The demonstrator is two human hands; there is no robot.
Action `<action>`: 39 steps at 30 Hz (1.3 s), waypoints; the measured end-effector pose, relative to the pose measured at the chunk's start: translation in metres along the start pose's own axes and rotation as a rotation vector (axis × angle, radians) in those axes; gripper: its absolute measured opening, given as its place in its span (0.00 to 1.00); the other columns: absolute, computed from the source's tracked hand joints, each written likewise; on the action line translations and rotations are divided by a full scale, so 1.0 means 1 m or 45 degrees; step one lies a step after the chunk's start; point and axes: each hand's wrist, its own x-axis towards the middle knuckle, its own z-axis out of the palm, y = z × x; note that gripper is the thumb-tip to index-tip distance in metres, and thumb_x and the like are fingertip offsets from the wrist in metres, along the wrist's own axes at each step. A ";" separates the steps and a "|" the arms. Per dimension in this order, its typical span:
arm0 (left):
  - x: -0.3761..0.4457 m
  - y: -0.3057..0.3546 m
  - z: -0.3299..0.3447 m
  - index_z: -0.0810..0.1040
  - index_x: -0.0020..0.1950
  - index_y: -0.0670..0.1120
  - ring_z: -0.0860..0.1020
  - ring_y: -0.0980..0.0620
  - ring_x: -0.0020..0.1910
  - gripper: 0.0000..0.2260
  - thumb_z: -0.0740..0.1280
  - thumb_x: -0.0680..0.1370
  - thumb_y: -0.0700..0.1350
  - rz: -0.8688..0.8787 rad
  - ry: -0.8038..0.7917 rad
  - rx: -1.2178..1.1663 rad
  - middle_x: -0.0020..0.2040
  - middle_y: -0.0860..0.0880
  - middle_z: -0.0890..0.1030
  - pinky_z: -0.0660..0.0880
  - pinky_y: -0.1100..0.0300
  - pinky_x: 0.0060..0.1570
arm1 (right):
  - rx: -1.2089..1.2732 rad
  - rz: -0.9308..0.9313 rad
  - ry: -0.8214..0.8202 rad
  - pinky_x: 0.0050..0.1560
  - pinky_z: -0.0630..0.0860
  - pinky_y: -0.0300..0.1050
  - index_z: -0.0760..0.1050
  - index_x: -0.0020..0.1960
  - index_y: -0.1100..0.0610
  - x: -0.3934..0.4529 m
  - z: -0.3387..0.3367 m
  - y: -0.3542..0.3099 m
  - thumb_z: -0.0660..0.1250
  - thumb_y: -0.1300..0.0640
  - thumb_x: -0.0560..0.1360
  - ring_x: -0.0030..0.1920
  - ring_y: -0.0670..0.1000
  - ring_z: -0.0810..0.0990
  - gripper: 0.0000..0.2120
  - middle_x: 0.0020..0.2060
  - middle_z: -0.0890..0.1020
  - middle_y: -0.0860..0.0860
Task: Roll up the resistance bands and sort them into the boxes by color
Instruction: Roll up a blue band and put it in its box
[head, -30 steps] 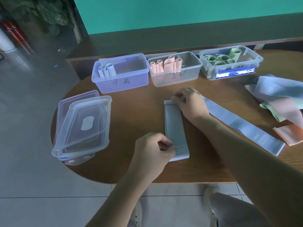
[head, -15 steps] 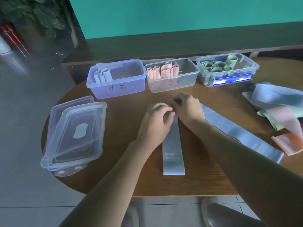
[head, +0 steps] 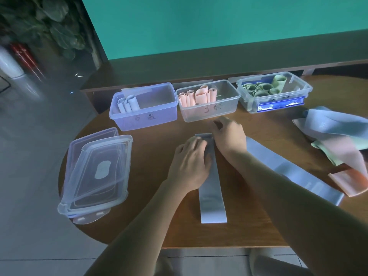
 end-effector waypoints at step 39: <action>0.013 -0.003 -0.007 0.65 0.72 0.52 0.59 0.50 0.78 0.18 0.57 0.82 0.54 -0.206 -0.146 -0.143 0.80 0.49 0.61 0.56 0.49 0.75 | -0.105 -0.322 -0.399 0.64 0.72 0.58 0.79 0.65 0.57 -0.007 0.011 0.014 0.48 0.55 0.75 0.63 0.62 0.74 0.28 0.67 0.78 0.56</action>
